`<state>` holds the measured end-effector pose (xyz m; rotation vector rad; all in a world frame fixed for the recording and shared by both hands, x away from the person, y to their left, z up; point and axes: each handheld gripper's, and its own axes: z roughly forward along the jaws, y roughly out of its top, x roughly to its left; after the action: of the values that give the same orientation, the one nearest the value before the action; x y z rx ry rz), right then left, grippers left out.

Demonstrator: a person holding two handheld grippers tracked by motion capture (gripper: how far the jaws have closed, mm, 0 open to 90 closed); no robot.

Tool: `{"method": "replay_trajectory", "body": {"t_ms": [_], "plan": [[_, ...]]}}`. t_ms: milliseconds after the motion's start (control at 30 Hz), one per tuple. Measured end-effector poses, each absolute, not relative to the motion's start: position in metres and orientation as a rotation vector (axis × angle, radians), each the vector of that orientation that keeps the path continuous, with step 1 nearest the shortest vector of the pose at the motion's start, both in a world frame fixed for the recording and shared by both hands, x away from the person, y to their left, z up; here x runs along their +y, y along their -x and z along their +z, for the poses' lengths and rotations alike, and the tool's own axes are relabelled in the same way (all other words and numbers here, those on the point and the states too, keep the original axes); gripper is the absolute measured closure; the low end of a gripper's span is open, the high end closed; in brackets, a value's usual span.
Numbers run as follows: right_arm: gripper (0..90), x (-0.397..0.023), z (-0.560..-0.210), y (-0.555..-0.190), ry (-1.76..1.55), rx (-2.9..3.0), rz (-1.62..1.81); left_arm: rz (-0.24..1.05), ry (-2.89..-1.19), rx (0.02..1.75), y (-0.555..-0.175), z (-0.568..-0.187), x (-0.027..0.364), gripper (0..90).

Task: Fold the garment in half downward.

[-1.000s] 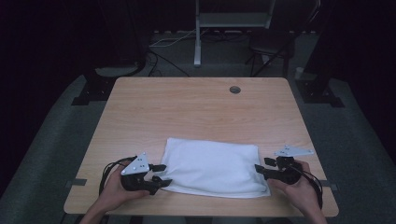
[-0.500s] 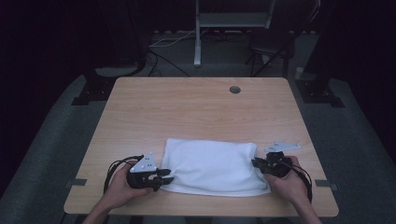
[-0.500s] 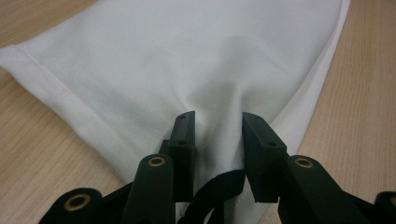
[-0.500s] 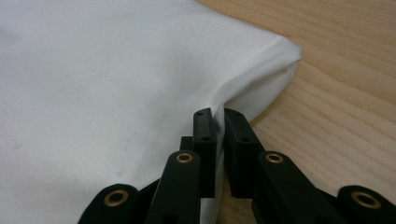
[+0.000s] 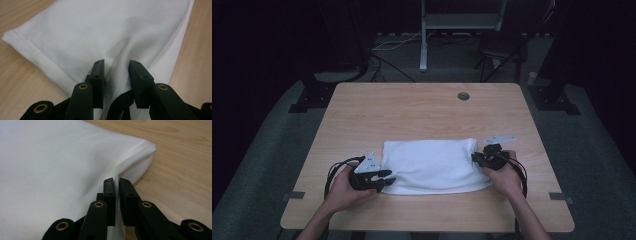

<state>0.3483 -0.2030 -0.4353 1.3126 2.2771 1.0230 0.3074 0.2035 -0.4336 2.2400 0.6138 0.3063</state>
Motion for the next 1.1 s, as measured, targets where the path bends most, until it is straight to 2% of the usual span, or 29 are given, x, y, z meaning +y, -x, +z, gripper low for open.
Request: {"method": "replay_trajectory", "body": {"t_ms": [100, 233, 400, 600, 733, 867, 1100], "plan": [[82.7, -0.2, -0.435, -0.358, -1.33, 2.261, 1.016, 0.32, -2.243, 0.626, -0.317, -0.433, 0.205, 64.5], [71.5, -0.201, -0.433, -0.361, -1.328, 2.245, 1.016, 0.317, -2.228, 0.621, -0.32, -0.432, 0.207, 60.9], [56.7, -0.213, -0.422, -0.341, -1.265, 2.213, 1.064, 0.294, -2.156, 0.56, -0.305, -0.425, 0.211, 52.5], [48.3, -0.23, -0.415, -0.309, -1.171, 2.252, 1.162, 0.323, -2.156, 0.506, -0.286, -0.424, 0.213, 48.3], [47.6, -0.234, -0.416, -0.294, -1.055, 2.302, 1.178, 0.324, -2.145, 0.526, -0.284, -0.423, 0.215, 52.4], [50.7, -0.232, -0.421, -0.288, -0.969, 2.376, 1.137, 0.313, -2.162, 0.547, -0.287, -0.426, 0.214, 58.2], [70.4, -0.229, -0.434, -0.291, -1.04, 2.44, 1.096, 0.293, -2.216, 0.554, -0.287, -0.429, 0.208, 66.2]]}}
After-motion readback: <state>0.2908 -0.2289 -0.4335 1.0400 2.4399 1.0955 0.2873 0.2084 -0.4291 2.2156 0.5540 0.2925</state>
